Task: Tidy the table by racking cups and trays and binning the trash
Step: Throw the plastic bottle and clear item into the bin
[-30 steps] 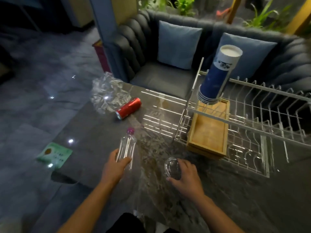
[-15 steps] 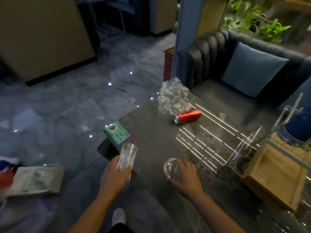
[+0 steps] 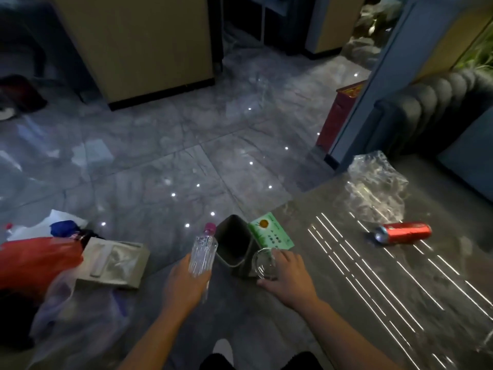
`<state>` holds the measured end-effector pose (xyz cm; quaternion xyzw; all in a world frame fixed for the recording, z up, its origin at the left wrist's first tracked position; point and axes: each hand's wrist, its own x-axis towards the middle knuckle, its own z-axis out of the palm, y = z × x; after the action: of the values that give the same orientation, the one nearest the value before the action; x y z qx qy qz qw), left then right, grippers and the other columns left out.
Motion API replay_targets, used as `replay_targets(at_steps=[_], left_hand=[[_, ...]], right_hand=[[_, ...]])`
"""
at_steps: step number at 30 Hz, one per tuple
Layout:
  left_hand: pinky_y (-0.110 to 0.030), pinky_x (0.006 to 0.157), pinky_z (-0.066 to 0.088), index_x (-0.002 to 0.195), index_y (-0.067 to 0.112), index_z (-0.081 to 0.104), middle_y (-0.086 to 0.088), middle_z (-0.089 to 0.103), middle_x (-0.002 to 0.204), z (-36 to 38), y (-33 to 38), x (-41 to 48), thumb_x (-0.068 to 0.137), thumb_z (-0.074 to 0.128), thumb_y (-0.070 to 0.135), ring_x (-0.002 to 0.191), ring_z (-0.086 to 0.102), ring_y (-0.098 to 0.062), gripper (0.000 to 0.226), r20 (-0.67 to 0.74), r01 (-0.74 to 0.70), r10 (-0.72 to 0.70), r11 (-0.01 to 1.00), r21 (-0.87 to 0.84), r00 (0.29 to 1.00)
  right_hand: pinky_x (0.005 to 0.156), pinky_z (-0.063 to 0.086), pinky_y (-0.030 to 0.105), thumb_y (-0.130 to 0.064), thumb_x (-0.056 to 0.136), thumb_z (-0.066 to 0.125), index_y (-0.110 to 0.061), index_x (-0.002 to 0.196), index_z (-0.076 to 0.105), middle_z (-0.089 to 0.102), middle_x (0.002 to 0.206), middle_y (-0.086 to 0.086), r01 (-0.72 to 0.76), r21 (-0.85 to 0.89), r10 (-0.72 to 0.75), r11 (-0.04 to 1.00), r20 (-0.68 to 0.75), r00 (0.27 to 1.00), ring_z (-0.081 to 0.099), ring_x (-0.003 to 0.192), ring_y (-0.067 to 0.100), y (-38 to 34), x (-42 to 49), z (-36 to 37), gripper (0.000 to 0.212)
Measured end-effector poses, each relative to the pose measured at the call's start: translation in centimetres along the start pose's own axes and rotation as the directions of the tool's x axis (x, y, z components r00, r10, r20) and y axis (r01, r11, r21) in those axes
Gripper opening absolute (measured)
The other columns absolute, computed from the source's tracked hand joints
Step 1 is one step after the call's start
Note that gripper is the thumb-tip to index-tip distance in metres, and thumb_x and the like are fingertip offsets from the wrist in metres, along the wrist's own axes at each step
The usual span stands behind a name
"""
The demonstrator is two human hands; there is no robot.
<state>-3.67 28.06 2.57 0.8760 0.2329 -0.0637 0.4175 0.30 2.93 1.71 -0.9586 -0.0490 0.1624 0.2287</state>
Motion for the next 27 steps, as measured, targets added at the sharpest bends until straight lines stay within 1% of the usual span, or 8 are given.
replay_targets(at_steps=[3, 9, 12, 15, 17, 19, 22, 27], left_hand=[[-0.036, 0.068, 0.054, 0.091, 0.029, 0.062, 0.009, 0.068, 0.076, -1.3, -1.1, 2.9, 0.08, 0.065, 0.034, 0.069, 0.064, -0.006, 0.013, 0.024, 0.031, -0.032, 0.999, 0.028, 0.999], [-0.041, 0.082, 0.053, 0.1, 0.027, 0.064, 0.0, 0.07, 0.094, -2.2, -2.7, 8.7, 0.083, 0.067, 0.03, 0.089, 0.067, -0.024, 0.018, 0.097, 0.091, -0.098, 0.993, 0.079, 0.99], [-0.045, 0.089, 0.052, 0.11, 0.019, 0.063, -0.007, 0.07, 0.102, -2.2, -3.2, 12.2, 0.083, 0.068, 0.03, 0.099, 0.065, -0.031, 0.029, 0.106, 0.14, -0.152, 0.983, 0.116, 0.983], [-0.046, 0.091, 0.051, 0.114, 0.02, 0.061, -0.009, 0.069, 0.106, -2.2, -3.4, 16.1, 0.083, 0.068, 0.034, 0.102, 0.065, -0.033, 0.035, 0.104, 0.187, -0.201, 0.974, 0.131, 0.974], [-0.043, 0.087, 0.052, 0.109, 0.021, 0.062, -0.007, 0.07, 0.1, -2.3, -3.4, 18.5, 0.082, 0.068, 0.038, 0.096, 0.067, -0.032, 0.032, 0.101, 0.198, -0.214, 0.97, 0.143, 0.972], [-0.039, 0.081, 0.052, 0.106, 0.022, 0.063, -0.004, 0.07, 0.095, -2.2, -3.5, 20.8, 0.084, 0.064, 0.046, 0.091, 0.067, -0.028, 0.033, 0.116, 0.201, -0.223, 0.964, 0.174, 0.968], [-0.035, 0.076, 0.049, 0.111, 0.024, 0.061, -0.004, 0.07, 0.1, -1.6, -4.0, 24.3, 0.085, 0.059, 0.052, 0.092, 0.067, -0.028, 0.038, 0.176, 0.194, -0.232, 0.958, 0.209, 0.957], [-0.039, 0.082, 0.051, 0.116, 0.022, 0.059, -0.01, 0.069, 0.108, 0.7, -6.0, 31.0, 0.087, 0.061, 0.034, 0.098, 0.065, -0.032, 0.032, 0.348, 0.109, -0.194, 0.962, 0.25, 0.917]], right_hand=[[0.109, 0.037, 0.037, -0.059, 0.071, 0.07, -0.022, 0.147, 0.037, 0.044, 0.143, 0.002, 0.019, -0.01, -0.019, 1.0, 0.052, 0.998, 0.036, 0.129, 0.026, -2.8, 2.7, 1.0, 0.091], [0.114, 0.033, 0.038, -0.059, 0.073, 0.069, -0.021, 0.149, 0.034, 0.04, 0.147, 0.001, 0.066, -0.005, -0.065, 0.998, 0.135, 0.989, 0.033, 0.134, 0.024, -6.4, 9.0, 2.8, 0.093], [0.113, 0.033, 0.038, -0.061, 0.073, 0.066, -0.02, 0.149, 0.033, 0.039, 0.147, 0.002, 0.094, -0.006, -0.092, 0.996, 0.173, 0.981, 0.035, 0.132, 0.026, -7.6, 13.3, 3.9, 0.093], [0.111, 0.035, 0.039, -0.061, 0.073, 0.065, -0.019, 0.147, 0.034, 0.04, 0.145, 0.004, 0.108, -0.024, -0.101, 0.994, 0.213, 0.972, 0.036, 0.128, 0.029, -8.7, 17.7, 5.1, 0.091], [0.109, 0.036, 0.042, -0.06, 0.074, 0.066, -0.018, 0.144, 0.037, 0.042, 0.142, 0.006, 0.094, -0.044, -0.081, 0.995, 0.246, 0.966, 0.036, 0.127, 0.031, -9.3, 20.4, 5.8, 0.087], [0.107, 0.037, 0.043, -0.06, 0.073, 0.067, -0.018, 0.142, 0.039, 0.044, 0.14, 0.008, 0.045, -0.061, -0.027, 0.997, 0.272, 0.962, 0.037, 0.126, 0.033, -9.6, 22.8, 6.5, 0.086], [0.106, 0.039, 0.044, -0.061, 0.071, 0.067, -0.018, 0.143, 0.038, 0.046, 0.138, 0.009, -0.088, -0.053, 0.1, 0.995, 0.296, 0.95, 0.039, 0.125, 0.034, -10.0, 26.0, 7.9, 0.088], [0.105, 0.037, 0.042, -0.059, 0.071, 0.066, -0.015, 0.134, 0.045, 0.051, 0.131, 0.014, -0.362, -0.061, 0.362, 0.93, 0.317, 0.877, 0.043, 0.122, 0.037, -9.3, 30.3, 12.3, 0.079]])
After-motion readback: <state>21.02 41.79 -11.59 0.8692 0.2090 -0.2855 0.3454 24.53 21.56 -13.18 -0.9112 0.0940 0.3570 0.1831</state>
